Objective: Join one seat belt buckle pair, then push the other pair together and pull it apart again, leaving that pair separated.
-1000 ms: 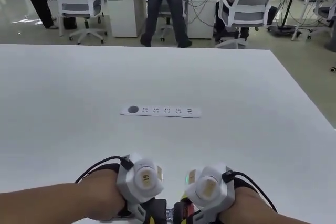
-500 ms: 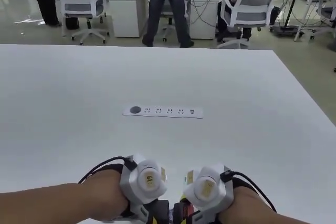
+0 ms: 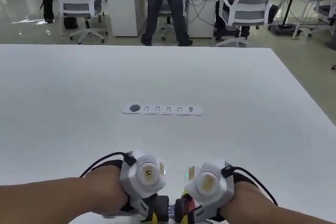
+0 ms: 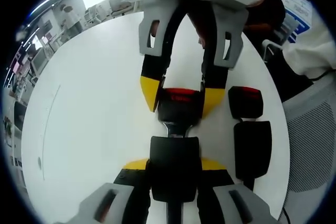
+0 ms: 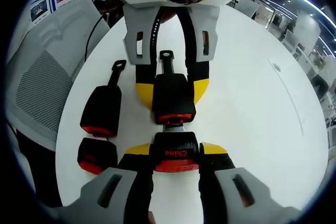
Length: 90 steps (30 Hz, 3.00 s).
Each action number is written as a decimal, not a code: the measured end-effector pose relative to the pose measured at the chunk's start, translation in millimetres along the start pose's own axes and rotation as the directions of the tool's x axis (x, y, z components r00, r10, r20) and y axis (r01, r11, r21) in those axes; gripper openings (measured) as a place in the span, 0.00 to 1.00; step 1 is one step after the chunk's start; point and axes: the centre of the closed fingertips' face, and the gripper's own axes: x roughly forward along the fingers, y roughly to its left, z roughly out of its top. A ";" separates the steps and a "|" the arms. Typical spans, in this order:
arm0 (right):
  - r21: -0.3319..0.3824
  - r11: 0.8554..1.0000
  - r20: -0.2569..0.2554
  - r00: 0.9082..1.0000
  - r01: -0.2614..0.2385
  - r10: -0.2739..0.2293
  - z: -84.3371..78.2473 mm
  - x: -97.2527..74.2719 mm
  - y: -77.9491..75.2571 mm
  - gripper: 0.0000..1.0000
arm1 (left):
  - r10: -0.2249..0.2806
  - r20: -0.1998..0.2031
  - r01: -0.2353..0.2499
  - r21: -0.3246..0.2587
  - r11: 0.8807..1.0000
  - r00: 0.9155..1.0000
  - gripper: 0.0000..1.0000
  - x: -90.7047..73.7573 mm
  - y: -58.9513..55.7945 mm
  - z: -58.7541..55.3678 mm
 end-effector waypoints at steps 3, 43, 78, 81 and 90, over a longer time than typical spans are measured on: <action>0.003 1.000 -0.001 1.000 0.005 -0.005 -2.0 -3.7 1.3 0.31 | 0.000 -0.002 0.000 0.000 1.000 1.000 0.33 0.4 0.7 -0.1; 0.071 0.996 -0.134 0.990 0.056 -0.046 -115.4 -73.0 3.3 0.33 | 0.023 0.005 -0.023 0.010 1.000 1.000 0.35 1.9 4.0 -5.5; 0.446 0.837 0.056 0.923 0.317 -0.380 -88.3 -132.1 77.3 0.78 | 0.303 0.169 -0.236 -0.333 0.913 0.938 0.80 -85.1 -76.8 -52.1; 0.457 0.828 0.052 0.919 0.325 -0.390 -89.7 -136.8 88.9 0.82 | 0.307 0.173 -0.219 -0.397 0.891 0.936 0.85 -91.8 -98.9 -61.2; 0.492 0.798 0.034 0.909 0.346 -0.415 -88.8 -148.3 109.7 0.94 | 0.344 0.160 -0.224 -0.500 0.836 0.925 0.95 -102.8 -115.4 -88.5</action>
